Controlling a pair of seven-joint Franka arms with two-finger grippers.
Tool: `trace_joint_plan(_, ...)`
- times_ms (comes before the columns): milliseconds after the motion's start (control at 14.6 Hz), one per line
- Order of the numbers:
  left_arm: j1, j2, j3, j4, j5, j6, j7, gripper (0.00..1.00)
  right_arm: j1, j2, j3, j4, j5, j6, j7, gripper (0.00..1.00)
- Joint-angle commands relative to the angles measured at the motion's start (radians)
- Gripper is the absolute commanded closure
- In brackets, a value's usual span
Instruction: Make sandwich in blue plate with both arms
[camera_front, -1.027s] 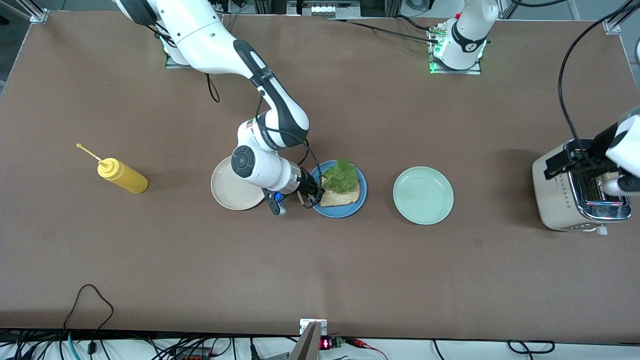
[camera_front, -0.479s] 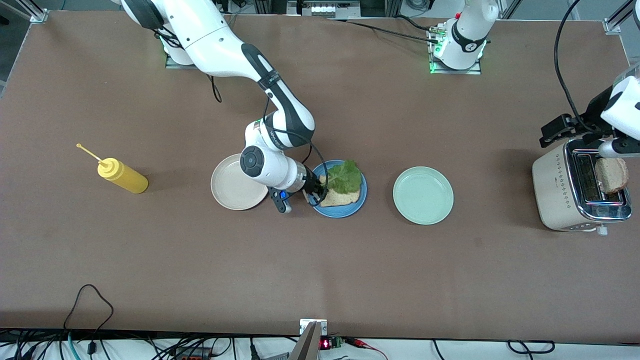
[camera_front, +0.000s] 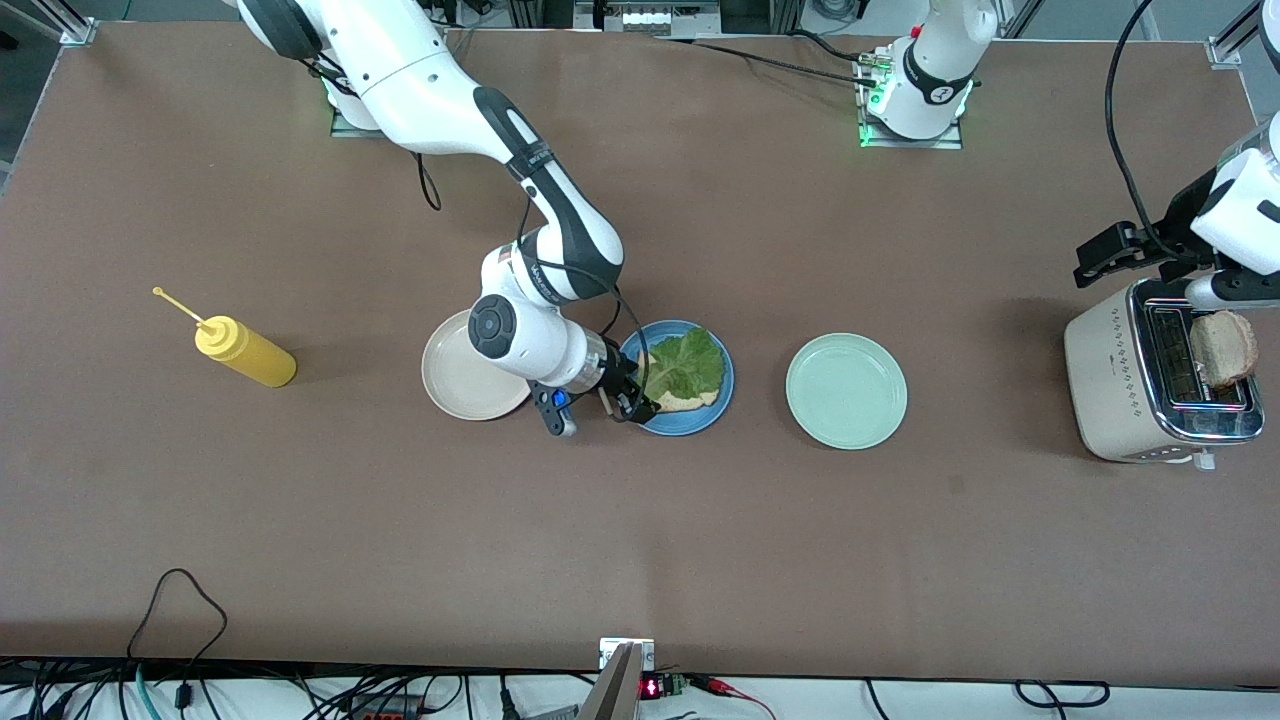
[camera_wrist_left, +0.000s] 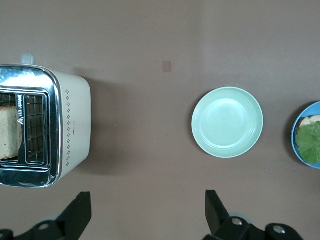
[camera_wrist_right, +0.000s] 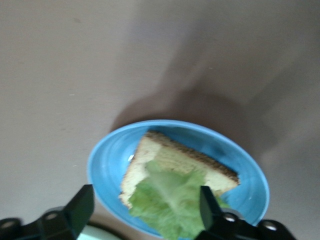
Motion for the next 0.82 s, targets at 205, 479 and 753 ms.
trace_joint_plan(205, 0.006, -0.001, -0.003, 0.005, -0.009, -0.006, 0.032, 0.0, -0.066, -0.101, -0.023, 0.015, -0.173, -0.155, -0.132, 0.0)
trace_joint_plan(479, 0.008, -0.004, -0.003, -0.004, -0.009, -0.012, 0.025, 0.0, -0.185, -0.202, -0.025, 0.01, -0.187, -0.365, -0.384, 0.0)
trace_joint_plan(753, 0.012, -0.004, 0.002, -0.01, -0.011, -0.001, 0.023, 0.0, -0.285, -0.303, -0.057, 0.006, -0.246, -0.621, -0.601, 0.0)
